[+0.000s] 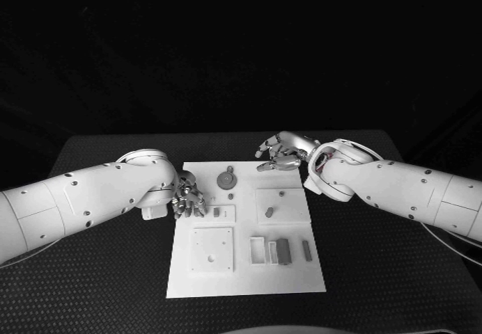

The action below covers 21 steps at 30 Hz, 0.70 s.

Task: Assemble the parts on the task board

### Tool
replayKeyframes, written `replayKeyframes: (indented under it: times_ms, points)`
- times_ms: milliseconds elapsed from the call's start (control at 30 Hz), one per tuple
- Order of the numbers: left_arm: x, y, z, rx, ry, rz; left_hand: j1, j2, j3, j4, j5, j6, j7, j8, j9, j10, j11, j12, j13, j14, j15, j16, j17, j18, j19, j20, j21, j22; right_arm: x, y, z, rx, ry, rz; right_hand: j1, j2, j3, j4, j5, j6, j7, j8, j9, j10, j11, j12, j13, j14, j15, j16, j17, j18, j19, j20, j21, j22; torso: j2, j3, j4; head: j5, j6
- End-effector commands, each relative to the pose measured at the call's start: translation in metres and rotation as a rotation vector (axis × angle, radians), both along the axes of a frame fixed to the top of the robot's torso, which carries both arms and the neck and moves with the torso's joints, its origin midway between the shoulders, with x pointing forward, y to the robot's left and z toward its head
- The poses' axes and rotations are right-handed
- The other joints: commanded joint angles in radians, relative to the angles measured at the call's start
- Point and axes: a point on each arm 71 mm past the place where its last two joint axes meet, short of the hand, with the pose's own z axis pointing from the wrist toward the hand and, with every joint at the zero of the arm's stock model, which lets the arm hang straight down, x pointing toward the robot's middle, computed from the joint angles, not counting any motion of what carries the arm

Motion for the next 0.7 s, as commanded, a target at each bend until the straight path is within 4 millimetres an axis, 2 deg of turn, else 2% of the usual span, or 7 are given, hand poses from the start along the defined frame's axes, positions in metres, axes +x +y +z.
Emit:
replayKeyframes:
  times_ms: [33, 700]
  points:
    - [-0.0013, 0.0007, -0.0041, 0.04, 0.033, -0.018, 0.01, 0.003, 0.004, -0.002, 0.003, 0.007, 0.002, 0.0, 0.001, 0.001, -0.007, 0.007, 0.002, 0.002, -0.003, 0.007, -0.002, 0.006, 0.004, -0.004, 0.001, 0.002, -0.0007, 0.0011, -0.0004, -0.002, 0.007, 0.012, -0.004, -0.007, -0.002, 0.006, 0.003, -0.012, 0.019, 0.002, -0.001, -0.008, 0.001, 0.005, -0.002, -0.007, -0.001, -0.005, -0.001, 0.038, 0.0, -0.007, -0.005, 0.019, 0.0, 0.0001, -0.0002, -0.001, -0.002]
    - [0.0011, -0.0027, -0.0066, 0.065, 0.051, -0.037, 0.012, 0.003, 0.004, -0.003, 0.003, 0.007, 0.002, 0.0, 0.001, 0.0, -0.007, 0.008, 0.003, 0.001, -0.003, 0.009, -0.002, 0.006, 0.003, -0.004, 0.001, 0.004, -0.0006, 0.0012, -0.0004, -0.002, 0.006, 0.012, -0.003, -0.007, -0.002, 0.006, 0.003, -0.012, 0.019, 0.002, -0.001, -0.008, 0.001, 0.006, -0.002, -0.007, -0.001, -0.005, -0.001, 0.038, 0.0, -0.007, -0.005, 0.019, 0.0, -0.0011, 0.0006, -0.003, -0.007]
